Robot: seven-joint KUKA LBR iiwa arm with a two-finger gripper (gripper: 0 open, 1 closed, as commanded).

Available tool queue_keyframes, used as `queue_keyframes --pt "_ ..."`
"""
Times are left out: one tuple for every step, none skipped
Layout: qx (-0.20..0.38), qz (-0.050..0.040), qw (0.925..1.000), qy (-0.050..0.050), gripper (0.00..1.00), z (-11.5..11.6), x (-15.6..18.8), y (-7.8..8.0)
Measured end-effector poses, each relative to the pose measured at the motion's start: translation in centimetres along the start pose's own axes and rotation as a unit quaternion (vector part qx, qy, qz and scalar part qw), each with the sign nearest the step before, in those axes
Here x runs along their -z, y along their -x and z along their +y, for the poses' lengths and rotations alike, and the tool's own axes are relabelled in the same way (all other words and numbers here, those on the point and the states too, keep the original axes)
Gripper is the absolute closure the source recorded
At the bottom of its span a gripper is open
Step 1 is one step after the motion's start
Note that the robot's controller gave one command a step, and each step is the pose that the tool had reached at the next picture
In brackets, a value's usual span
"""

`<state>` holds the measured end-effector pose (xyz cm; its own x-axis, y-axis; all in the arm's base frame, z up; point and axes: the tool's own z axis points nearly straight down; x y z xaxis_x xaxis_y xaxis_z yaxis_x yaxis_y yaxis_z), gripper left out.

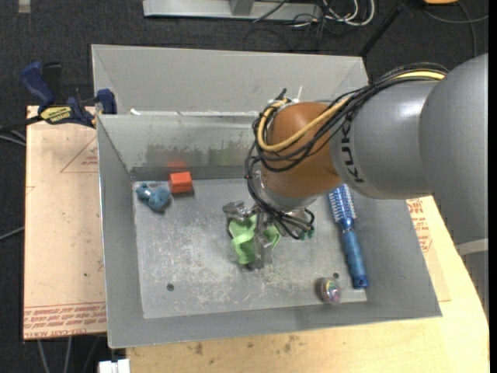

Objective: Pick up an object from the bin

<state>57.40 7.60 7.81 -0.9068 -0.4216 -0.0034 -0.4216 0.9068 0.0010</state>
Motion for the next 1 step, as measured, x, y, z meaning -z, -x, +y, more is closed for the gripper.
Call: queue_keyframes --pt "-0.001 -0.0001 1.0 0.0 1.0 0.02 0.95 0.08"
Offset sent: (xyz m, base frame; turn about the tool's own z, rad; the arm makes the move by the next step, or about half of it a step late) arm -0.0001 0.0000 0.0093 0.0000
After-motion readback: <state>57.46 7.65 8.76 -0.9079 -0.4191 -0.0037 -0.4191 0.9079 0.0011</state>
